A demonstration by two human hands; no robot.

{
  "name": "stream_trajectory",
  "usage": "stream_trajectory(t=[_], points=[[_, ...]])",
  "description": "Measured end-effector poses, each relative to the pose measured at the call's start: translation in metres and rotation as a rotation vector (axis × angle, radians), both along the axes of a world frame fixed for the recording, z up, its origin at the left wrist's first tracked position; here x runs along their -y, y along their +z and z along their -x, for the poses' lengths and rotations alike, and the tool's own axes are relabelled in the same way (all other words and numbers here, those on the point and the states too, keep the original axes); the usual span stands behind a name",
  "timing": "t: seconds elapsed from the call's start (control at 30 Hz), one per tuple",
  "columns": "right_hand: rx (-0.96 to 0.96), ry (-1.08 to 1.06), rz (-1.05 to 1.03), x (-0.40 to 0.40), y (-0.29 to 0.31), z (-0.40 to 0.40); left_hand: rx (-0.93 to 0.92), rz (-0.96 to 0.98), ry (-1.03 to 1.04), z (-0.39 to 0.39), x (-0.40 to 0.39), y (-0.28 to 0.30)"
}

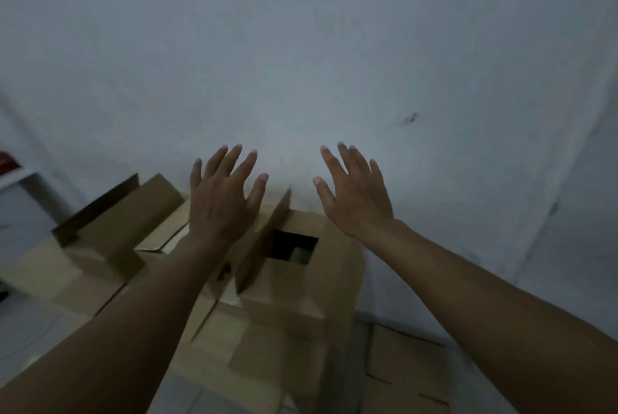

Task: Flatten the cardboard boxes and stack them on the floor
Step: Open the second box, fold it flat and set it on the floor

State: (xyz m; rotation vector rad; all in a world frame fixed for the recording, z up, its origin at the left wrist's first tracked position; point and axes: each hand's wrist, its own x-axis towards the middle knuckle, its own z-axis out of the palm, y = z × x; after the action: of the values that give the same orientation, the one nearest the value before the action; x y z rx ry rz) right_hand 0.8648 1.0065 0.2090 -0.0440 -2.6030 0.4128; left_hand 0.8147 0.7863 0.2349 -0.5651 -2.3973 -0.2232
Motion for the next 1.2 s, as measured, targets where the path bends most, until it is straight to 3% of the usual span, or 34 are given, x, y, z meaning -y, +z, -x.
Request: stream_trajectory(t=[0.27, 0.53, 1.0, 1.2], points=[[0.118, 0.009, 0.068, 0.183, 0.005, 0.036, 0.069, 0.011, 0.109, 0.021, 0.201, 0.005], [0.149, 0.029, 0.061, 0.307, 0.004, 0.105, 0.099, -0.072, 0.137, 0.073, 0.337, -0.003], [0.225, 0.052, 0.098, 0.492, -0.023, 0.319, 0.197, -0.074, 0.160, 0.284, 0.507, -0.043], [0.266, -0.058, 0.126, 0.542, -0.045, 0.390, 0.263, -0.074, 0.061, 0.386, 0.558, -0.071]])
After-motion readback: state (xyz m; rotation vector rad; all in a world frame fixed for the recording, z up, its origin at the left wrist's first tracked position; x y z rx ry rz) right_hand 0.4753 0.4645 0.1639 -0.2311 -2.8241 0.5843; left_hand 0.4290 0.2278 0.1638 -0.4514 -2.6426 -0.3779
